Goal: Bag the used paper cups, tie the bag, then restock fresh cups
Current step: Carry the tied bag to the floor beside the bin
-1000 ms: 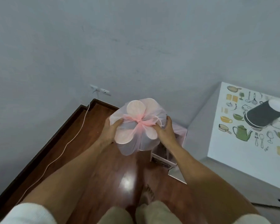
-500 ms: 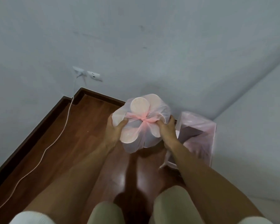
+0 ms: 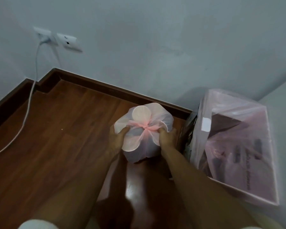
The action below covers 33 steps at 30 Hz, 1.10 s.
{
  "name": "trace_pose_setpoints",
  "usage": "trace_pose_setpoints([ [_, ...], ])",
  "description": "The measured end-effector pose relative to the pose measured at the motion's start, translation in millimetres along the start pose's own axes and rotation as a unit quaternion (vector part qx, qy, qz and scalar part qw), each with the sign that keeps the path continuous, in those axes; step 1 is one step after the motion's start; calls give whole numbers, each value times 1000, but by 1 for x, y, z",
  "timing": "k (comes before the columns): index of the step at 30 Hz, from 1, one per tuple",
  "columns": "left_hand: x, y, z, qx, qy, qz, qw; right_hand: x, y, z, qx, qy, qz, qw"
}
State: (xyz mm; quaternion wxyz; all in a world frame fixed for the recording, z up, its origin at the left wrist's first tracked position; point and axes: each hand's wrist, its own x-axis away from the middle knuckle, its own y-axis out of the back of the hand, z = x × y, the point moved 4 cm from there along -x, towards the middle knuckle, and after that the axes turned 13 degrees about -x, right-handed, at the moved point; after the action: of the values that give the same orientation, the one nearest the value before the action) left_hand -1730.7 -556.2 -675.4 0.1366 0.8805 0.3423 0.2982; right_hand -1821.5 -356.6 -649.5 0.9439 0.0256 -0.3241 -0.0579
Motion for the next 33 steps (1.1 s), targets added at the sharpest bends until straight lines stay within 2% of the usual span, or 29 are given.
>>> trace_pose_setpoints([
  [5,-36,-33,46,-24,4,42,999,-20,-3,-33,-1,16,-32,999],
  [8,-33,-46,49,52,48,37,997,-20,-4,-46,-1,44,-13,999],
  [11,-24,-54,46,88,55,48,993,-17,-2,-50,57,86,-92,990],
  [13,-20,-56,41,89,32,35,995,-14,-3,-50,36,89,-140,985],
  [15,-24,-63,39,80,10,28,996,-13,-6,-47,6,116,-144,983],
  [17,-45,-84,56,98,28,84,991,-14,-8,-45,3,145,-135,980],
  [19,-70,-93,71,119,12,81,990,-12,-8,-41,20,164,-144,976],
  [21,-51,-80,42,105,3,75,992,-5,-9,-35,45,165,-143,975],
  [23,-5,-47,-12,37,-25,54,998,4,-10,-27,74,149,-126,978],
  [26,16,-18,-42,-40,-57,43,997,30,-9,-5,96,143,-52,984],
  [29,45,17,-83,-50,-47,51,996,73,-2,38,137,153,24,978],
  [33,121,76,-181,-85,-52,57,993,156,23,134,197,145,79,967],
])
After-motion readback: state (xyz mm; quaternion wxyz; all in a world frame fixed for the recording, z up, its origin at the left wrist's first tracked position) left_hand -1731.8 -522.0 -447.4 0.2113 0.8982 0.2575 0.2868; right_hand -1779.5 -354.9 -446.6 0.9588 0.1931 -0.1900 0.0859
